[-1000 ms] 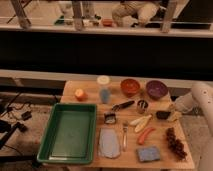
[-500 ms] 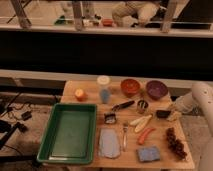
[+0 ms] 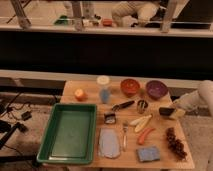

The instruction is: Place eraser in plastic cup

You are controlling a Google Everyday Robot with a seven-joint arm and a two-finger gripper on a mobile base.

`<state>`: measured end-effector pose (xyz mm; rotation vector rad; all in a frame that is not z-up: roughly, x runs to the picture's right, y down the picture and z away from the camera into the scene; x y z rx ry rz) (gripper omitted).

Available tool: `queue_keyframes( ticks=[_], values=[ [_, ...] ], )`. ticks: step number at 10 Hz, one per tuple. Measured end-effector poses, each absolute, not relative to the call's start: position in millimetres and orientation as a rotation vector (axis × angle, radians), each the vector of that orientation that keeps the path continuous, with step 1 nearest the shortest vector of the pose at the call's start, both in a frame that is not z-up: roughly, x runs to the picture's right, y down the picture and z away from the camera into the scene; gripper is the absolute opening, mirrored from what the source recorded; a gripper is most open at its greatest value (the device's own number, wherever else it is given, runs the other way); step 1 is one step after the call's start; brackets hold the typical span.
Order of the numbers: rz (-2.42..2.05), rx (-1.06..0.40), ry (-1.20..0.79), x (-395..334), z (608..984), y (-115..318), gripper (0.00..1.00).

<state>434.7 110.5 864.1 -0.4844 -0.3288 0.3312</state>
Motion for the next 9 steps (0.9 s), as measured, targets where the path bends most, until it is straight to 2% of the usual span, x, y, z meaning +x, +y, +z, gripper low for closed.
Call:
queue_keyframes(
  ticks=[2, 4, 9],
  values=[
    [0.347, -0.425, -0.356, 437, 838, 82, 0.0],
    [0.342, -0.383, -0.401, 432, 828, 63, 0.0],
    [0.29, -0.376, -0.543, 367, 847, 46, 0.0]
  ],
)
